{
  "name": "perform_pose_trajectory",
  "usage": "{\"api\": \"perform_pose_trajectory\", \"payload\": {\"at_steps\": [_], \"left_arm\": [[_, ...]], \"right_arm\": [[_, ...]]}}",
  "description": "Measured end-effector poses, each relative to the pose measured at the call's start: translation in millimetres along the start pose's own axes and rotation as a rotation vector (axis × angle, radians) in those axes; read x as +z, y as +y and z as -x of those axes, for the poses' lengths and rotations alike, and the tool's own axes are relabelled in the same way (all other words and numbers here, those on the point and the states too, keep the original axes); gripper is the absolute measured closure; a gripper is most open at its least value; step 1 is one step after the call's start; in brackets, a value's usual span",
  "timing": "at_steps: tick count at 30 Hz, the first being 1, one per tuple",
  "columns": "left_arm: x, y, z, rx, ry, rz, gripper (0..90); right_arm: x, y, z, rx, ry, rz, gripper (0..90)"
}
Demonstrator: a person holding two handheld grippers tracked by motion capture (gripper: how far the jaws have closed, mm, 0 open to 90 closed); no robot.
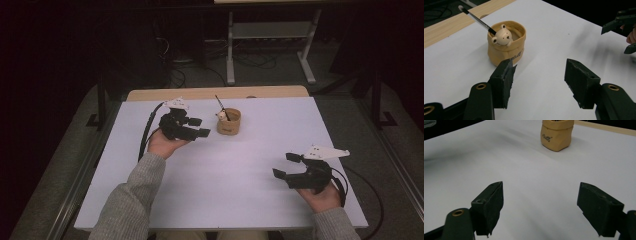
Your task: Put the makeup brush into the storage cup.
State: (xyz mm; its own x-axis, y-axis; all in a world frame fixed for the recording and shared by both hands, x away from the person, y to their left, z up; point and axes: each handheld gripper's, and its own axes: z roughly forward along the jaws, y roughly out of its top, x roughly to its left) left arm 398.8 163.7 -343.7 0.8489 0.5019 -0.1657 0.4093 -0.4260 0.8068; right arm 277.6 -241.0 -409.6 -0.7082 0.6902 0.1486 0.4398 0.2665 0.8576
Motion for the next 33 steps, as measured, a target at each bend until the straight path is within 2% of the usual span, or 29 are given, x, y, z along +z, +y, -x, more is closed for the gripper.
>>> {"api": "perform_pose_trajectory", "payload": {"at_steps": [11,15,18,22,27,33], "left_arm": [[-7.1,-12.9,8.1,0.012,-0.01,-0.002,36.5],[-11.5,-18.6,11.9,0.021,0.003,-0.005,34.9],[-15.5,-22.7,13.1,0.012,0.009,0.001,34.0],[-20.4,-24.9,18.1,0.025,0.025,-0.011,32.1],[-27.3,-28.2,25.3,0.041,0.042,0.008,31.1],[-32.9,-41.1,28.3,0.033,0.054,0.015,28.8]], "right_arm": [[0.6,1.1,0.3,0.002,-0.006,0.008,20.0],[-0.1,1.1,0.0,0.005,-0.008,0.011,20.0],[1.3,1.2,0.2,0.003,-0.009,0.005,20.0],[2.5,1.8,-0.9,0.003,-0.01,0.002,20.0],[2.2,1.7,-1.0,0.004,-0.012,0.001,19.9],[2.2,1.5,-1.0,0.004,-0.015,-0.001,19.9]]}}
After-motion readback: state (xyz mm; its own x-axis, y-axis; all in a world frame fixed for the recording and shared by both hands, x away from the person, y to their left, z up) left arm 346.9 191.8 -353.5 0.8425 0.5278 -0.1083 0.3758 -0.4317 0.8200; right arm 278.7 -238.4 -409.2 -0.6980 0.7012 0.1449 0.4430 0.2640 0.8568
